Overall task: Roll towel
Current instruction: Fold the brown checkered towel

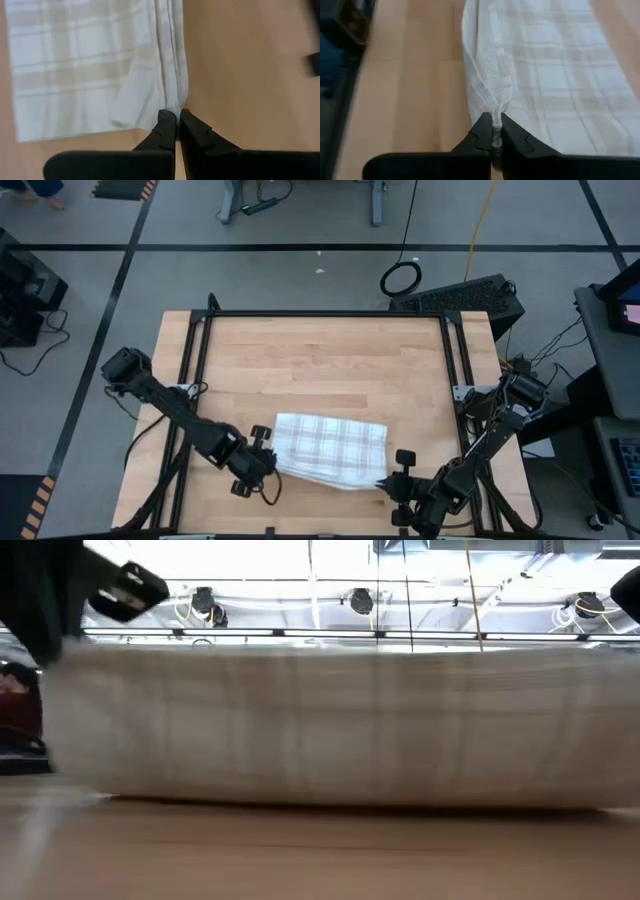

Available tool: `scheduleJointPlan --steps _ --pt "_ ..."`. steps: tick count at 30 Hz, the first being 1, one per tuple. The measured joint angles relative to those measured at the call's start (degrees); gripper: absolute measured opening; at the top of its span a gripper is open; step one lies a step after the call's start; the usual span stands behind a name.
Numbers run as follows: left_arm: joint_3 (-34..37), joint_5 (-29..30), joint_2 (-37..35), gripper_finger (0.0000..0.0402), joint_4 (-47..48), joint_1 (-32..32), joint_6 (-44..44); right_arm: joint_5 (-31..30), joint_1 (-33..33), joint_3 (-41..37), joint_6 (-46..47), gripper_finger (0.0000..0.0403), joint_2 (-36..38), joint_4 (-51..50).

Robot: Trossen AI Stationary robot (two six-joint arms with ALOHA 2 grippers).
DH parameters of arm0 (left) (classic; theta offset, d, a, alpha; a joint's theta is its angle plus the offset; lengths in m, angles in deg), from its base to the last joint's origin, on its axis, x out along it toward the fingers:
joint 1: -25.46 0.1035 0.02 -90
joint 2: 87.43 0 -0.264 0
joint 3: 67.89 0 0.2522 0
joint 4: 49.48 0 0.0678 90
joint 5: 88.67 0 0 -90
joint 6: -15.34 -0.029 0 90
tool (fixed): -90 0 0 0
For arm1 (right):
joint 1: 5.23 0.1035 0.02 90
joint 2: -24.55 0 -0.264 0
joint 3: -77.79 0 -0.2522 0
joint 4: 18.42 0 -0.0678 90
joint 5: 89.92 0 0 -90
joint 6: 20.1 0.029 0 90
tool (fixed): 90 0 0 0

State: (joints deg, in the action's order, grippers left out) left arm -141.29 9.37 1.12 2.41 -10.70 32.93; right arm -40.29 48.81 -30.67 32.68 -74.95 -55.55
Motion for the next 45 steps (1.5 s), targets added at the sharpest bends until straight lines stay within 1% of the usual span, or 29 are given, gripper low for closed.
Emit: scheduleJointPlan --steps 4,8,11,14,17,19,22,27,30,33,35,36,38,42,45 --pt "0.0 -3.1 -4.6 0.0008 -3.2 -1.6 0.0 1.4 0.7 0.0 -0.7 0.0004 2.2 3.2" --pt "0.0 -3.2 -9.1 0.0008 -6.1 -3.5 -0.1 1.2 0.9 0.0 -2.5 0.0004 5.8 5.4" --pt "0.0 1.0 -11.5 0.0008 -3.9 -4.1 -0.3 -1.0 0.8 0.0 -2.6 0.0004 8.3 4.6" --pt "0.0 5.4 -11.7 0.0008 0.7 -2.5 -0.6 -3.1 0.6 0.0 -2.1 0.0004 10.0 1.0" --pt "1.7 6.0 -11.1 0.0008 2.0 0.6 -0.6 -3.3 -0.5 0.0 0.4 0.0004 10.4 -3.9" --pt "3.4 5.1 -10.6 0.0008 2.1 2.4 -0.2 -2.9 -1.5 0.0 1.9 0.0004 10.2 -6.7" --pt "6.1 2.7 -10.3 0.0008 -0.5 4.1 0.5 0.6 -3.2 0.0 2.5 0.0004 9.5 -7.3" --pt "8.1 1.7 -10.2 0.0008 -2.5 4.1 3.2 6.2 -3.9 -0.1 2.1 0.0004 9.3 -4.7" --pt "8.6 -1.1 -10.2 0.0008 -5.2 2.8 5.6 9.8 -3.7 -0.1 2.0 0.0004 9.3 -2.3" --pt "8.7 -3.7 -10.2 0.0008 -9.2 -0.1 6.1 13.3 -3.3 -0.1 1.3 0.0004 9.3 0.9" --pt "8.7 -4.0 -10.3 0.0008 -10.9 -2.2 6.1 13.8 -3.3 -0.1 -0.4 0.0004 9.3 2.8" --pt "8.7 -3.5 -10.3 0.0008 -10.9 -3.0 6.1 13.3 -3.3 -0.1 -1.0 0.0004 9.3 2.8" --pt "8.7 -0.6 -10.3 0.0008 -9.6 -3.9 7.0 11.8 -4.0 -0.1 -1.8 0.0004 9.3 1.7" --pt "9.0 4.5 -10.3 0.0008 -5.6 -3.9 10.4 9.6 -5.9 -0.1 -3.2 0.0004 8.4 -0.8" --pt "10.7 5.5 -10.2 0.0008 -6.7 -3.0 10.6 9.4 -6.1 -0.1 -3.8 0.0004 6.0 -1.0"
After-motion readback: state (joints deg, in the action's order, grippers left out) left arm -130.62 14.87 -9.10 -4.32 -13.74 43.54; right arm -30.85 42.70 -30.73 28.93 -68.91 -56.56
